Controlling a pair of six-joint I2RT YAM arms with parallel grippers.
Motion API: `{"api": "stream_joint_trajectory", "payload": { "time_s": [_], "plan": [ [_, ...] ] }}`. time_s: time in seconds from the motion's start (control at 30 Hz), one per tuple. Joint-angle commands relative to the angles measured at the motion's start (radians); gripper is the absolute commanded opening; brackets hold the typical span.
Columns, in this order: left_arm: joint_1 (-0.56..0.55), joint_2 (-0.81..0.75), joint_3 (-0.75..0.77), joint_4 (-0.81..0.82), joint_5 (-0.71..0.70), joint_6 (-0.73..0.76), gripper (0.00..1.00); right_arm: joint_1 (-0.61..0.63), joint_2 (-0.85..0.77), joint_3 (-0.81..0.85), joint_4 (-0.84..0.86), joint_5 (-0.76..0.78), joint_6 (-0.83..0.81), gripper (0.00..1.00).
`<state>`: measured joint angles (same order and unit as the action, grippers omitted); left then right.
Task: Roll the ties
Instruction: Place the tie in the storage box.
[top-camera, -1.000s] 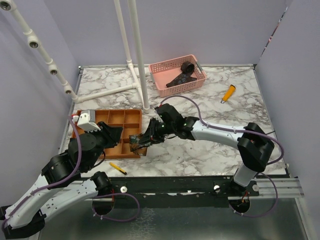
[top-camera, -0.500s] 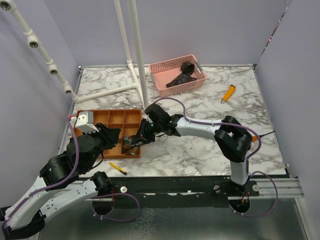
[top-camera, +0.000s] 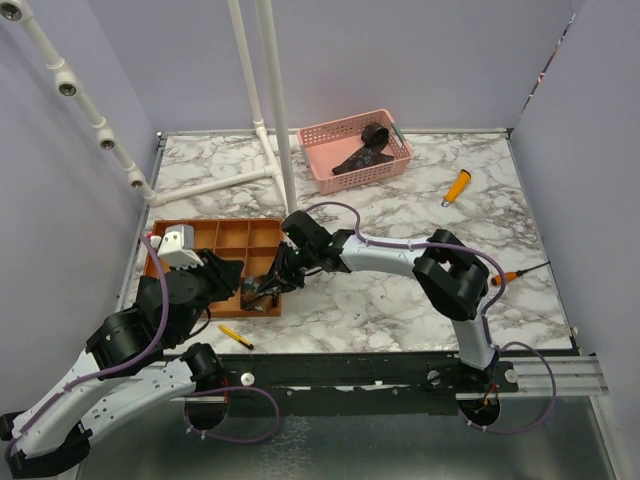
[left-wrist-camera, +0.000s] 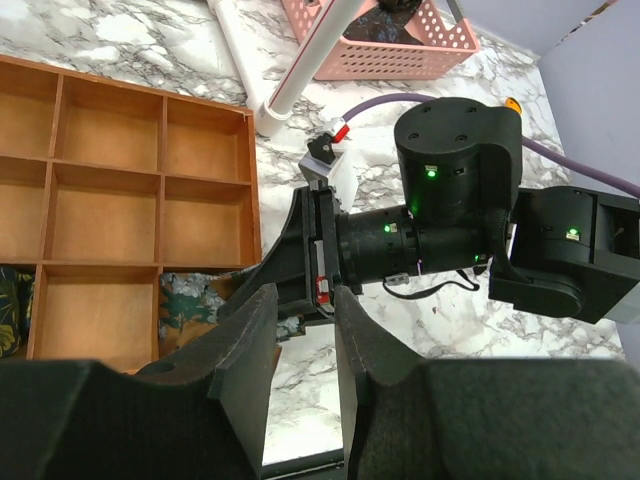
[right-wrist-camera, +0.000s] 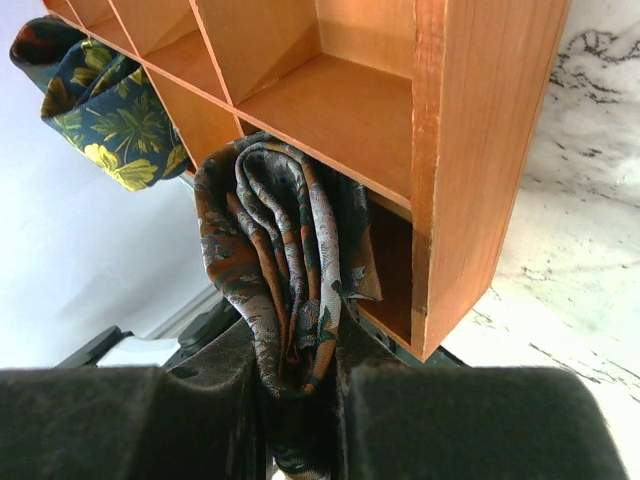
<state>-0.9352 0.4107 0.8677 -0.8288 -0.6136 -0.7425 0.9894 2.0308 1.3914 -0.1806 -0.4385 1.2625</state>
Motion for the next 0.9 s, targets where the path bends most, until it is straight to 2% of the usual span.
{"api": "stream_joint_trajectory", "payload": {
  "time_s": [0.0,0.43,0.67,0.73,0.87],
  "plan": [
    [0.004,-0.001,-0.016,-0.003,0.008,0.009,0.31,0.008,0.044,0.043,-0.062,0.061,0.012,0.0],
    [0.005,0.011,-0.05,0.013,0.033,-0.008,0.31,0.015,0.051,0.036,-0.25,0.137,-0.094,0.0],
    [0.005,0.046,-0.069,0.047,0.053,-0.018,0.31,0.016,0.111,0.118,-0.282,0.14,-0.126,0.01],
    [0.005,0.05,-0.073,0.049,0.054,-0.021,0.32,0.018,0.117,0.146,-0.295,0.142,-0.145,0.09],
    [0.005,0.051,-0.072,0.049,0.054,-0.021,0.32,0.02,0.065,0.143,-0.304,0.171,-0.167,0.34]
  ]
}}
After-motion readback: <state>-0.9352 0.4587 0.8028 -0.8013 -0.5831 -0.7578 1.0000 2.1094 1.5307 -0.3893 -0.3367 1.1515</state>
